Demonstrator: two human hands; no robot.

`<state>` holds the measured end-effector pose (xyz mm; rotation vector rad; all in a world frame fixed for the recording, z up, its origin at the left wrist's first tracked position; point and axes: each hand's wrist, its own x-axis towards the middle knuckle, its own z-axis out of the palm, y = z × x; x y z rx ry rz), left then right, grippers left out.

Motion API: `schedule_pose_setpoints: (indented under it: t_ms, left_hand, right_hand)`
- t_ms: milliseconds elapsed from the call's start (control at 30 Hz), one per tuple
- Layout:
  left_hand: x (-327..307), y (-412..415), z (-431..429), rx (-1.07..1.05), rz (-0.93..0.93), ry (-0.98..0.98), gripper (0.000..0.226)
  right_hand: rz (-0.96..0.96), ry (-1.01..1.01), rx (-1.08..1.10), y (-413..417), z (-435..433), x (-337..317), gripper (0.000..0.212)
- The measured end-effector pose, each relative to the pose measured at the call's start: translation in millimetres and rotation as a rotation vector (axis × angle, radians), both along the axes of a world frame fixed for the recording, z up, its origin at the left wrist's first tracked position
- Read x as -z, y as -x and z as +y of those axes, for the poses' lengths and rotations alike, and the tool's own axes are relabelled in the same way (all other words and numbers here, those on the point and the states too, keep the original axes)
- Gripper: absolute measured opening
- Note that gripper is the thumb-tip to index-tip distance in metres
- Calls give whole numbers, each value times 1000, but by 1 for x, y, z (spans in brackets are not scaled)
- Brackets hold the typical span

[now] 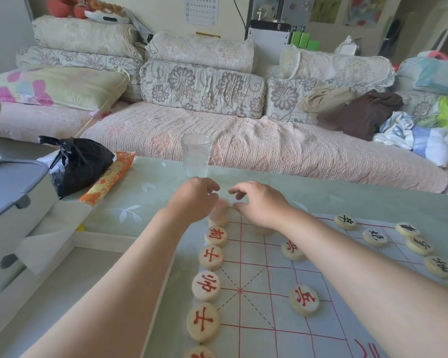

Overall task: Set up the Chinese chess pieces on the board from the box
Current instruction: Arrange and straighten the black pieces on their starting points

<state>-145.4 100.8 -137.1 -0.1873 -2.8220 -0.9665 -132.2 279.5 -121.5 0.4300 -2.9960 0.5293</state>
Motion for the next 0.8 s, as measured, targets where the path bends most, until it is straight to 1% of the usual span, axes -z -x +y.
schedule_pose_setpoints:
  t_ms: [167, 267, 433, 633, 733, 800]
  left_hand:
    - [-27, -47, 43, 133, -1, 29, 21]
    - [-41, -81, 76, 197, -9, 40, 18]
    - [-52, -142, 138, 307, 13, 28, 19]
    - [-44, -212, 192, 432, -10, 82, 23]
    - [-38, -237, 208, 486, -40, 123, 25]
    - [-35, -250, 216, 514, -64, 156, 26]
  right_hand:
    - [-23, 80, 49, -57, 36, -27, 30]
    - [-39, 79, 89, -99, 70, -40, 24]
    - [-56, 89, 152, -173, 137, -54, 19]
    - [-107, 150, 224, -247, 205, -45, 18]
    - [-139, 169, 253, -279, 226, -35, 15]
    - [-167, 164, 261, -296, 236, -29, 18]
